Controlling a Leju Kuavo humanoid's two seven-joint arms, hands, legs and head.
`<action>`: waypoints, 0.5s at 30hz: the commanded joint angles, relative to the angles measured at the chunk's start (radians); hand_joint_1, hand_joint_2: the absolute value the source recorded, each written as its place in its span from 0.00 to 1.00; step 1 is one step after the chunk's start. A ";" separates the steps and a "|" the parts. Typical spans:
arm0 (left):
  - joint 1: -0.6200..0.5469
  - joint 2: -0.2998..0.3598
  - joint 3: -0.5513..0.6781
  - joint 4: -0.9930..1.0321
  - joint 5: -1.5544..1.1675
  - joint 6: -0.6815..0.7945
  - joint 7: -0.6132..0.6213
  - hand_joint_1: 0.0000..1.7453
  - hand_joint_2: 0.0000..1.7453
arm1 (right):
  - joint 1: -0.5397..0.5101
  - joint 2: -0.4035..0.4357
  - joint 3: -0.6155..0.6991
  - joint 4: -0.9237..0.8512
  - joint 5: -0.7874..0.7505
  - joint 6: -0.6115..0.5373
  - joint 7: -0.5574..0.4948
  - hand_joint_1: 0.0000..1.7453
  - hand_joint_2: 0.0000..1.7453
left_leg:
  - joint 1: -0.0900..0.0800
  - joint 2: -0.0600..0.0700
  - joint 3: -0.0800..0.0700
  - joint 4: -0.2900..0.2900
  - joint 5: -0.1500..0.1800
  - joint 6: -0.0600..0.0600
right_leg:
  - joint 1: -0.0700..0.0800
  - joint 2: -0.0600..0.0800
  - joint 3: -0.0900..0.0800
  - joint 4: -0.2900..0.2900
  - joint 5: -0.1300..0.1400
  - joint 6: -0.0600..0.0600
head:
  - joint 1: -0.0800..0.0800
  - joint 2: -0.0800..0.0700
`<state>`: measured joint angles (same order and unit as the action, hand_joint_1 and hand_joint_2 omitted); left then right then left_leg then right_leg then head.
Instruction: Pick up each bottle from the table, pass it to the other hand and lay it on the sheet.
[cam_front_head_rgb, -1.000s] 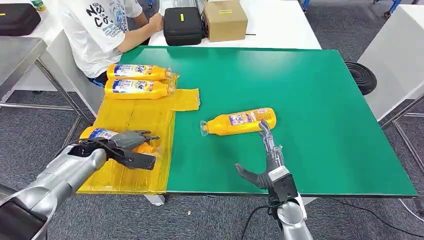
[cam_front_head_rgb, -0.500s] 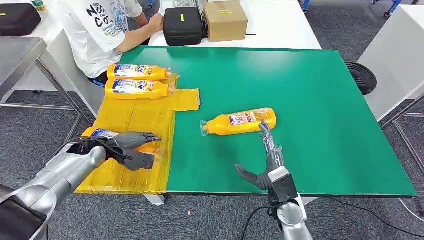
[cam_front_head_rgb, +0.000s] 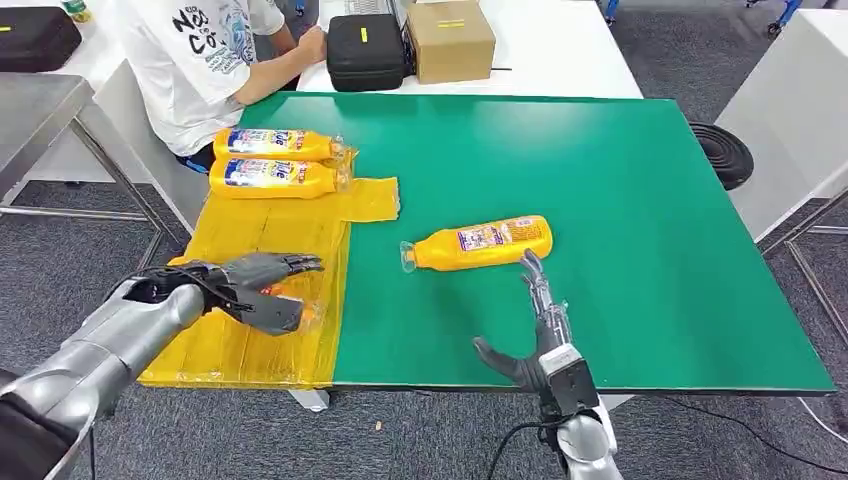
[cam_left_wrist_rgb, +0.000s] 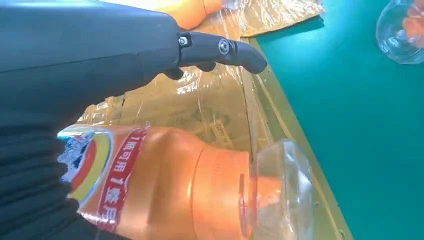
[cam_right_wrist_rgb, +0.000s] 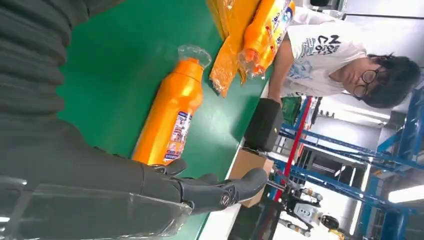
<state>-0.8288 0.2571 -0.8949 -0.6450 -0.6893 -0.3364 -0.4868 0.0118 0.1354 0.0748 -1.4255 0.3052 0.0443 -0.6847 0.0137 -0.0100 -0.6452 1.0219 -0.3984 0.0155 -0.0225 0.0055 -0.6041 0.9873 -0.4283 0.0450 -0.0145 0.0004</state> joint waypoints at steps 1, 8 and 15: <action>-0.049 0.017 -0.028 -0.035 0.015 -0.031 -0.009 0.00 0.00 | 0.021 0.009 -0.036 -0.038 0.010 -0.001 0.016 0.00 1.00 | 0.001 0.000 0.001 0.001 -0.001 0.000 | 0.001 -0.002 0.002 0.000 -0.001 -0.002 | 0.000 0.000; -0.054 0.068 -0.030 -0.130 0.063 -0.079 -0.046 0.00 0.00 | 0.019 0.015 -0.049 -0.051 0.020 0.004 0.023 0.00 1.00 | 0.001 0.001 0.002 0.001 -0.002 0.000 | 0.001 0.000 0.002 0.000 -0.001 -0.002 | 0.000 0.000; -0.045 0.056 0.083 -0.208 0.224 -0.084 -0.004 0.00 0.00 | -0.033 -0.034 -0.057 -0.048 0.178 -0.059 0.105 0.00 1.00 | 0.001 0.000 -0.001 0.001 0.000 0.000 | 0.001 -0.001 0.000 0.000 0.000 -0.001 | 0.000 0.000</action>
<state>-0.8509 0.3243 -0.8965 -0.7943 -0.5653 -0.4754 -0.5402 0.0427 0.1408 0.0511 -1.4866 0.3506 0.0435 -0.6542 0.0139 -0.0097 -0.6453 1.0218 -0.3984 0.0155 -0.0222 0.0057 -0.6044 0.9874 -0.4283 0.0450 -0.0145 0.0004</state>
